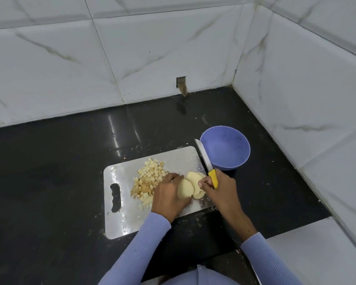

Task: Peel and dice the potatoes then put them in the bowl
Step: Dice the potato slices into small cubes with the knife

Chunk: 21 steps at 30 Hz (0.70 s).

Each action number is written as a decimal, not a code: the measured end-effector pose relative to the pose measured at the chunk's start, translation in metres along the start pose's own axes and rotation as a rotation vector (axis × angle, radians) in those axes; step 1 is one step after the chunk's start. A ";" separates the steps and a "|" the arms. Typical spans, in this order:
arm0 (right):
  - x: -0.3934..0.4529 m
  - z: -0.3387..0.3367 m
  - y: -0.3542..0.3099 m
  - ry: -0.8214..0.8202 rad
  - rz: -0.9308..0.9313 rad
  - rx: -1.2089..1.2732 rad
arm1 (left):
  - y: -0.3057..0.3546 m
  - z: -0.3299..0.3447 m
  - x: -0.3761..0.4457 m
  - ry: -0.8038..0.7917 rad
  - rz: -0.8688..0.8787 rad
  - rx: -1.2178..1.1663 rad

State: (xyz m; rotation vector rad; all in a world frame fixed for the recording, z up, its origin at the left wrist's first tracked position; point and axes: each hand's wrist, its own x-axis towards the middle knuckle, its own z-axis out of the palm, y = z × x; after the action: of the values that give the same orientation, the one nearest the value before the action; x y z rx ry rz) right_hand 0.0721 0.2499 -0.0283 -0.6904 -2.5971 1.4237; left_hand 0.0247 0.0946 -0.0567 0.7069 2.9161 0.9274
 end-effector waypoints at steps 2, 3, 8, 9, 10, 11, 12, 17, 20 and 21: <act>-0.001 0.000 0.001 -0.013 -0.031 -0.020 | -0.001 0.000 -0.001 0.033 0.023 -0.076; -0.002 0.000 0.002 -0.022 -0.051 -0.021 | -0.001 0.000 -0.002 0.049 0.025 -0.110; -0.003 0.000 0.003 -0.035 -0.105 -0.033 | 0.000 -0.001 -0.003 0.075 -0.004 -0.273; -0.003 0.000 0.002 -0.040 -0.114 -0.034 | 0.000 -0.001 -0.004 0.080 -0.017 -0.317; -0.004 0.000 0.001 -0.051 -0.117 -0.037 | 0.002 0.000 -0.005 0.085 -0.029 -0.352; -0.004 0.000 0.000 -0.065 -0.120 -0.037 | 0.002 0.000 -0.005 0.086 -0.038 -0.374; -0.004 0.000 -0.002 -0.078 -0.123 -0.027 | 0.002 0.001 -0.005 0.081 -0.043 -0.382; -0.006 0.003 -0.004 -0.106 -0.122 0.038 | 0.003 0.007 -0.006 0.068 -0.034 -0.388; -0.002 0.003 0.001 -0.064 -0.087 0.044 | 0.006 0.005 -0.008 0.066 -0.044 -0.431; 0.000 0.003 0.002 -0.061 -0.083 0.045 | 0.008 0.003 -0.008 0.065 -0.045 -0.455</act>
State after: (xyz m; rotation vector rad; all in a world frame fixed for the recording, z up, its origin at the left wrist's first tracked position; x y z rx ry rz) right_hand 0.0717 0.2480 -0.0314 -0.5353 -2.5965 1.4961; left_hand 0.0359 0.0984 -0.0564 0.5834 2.6006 1.5559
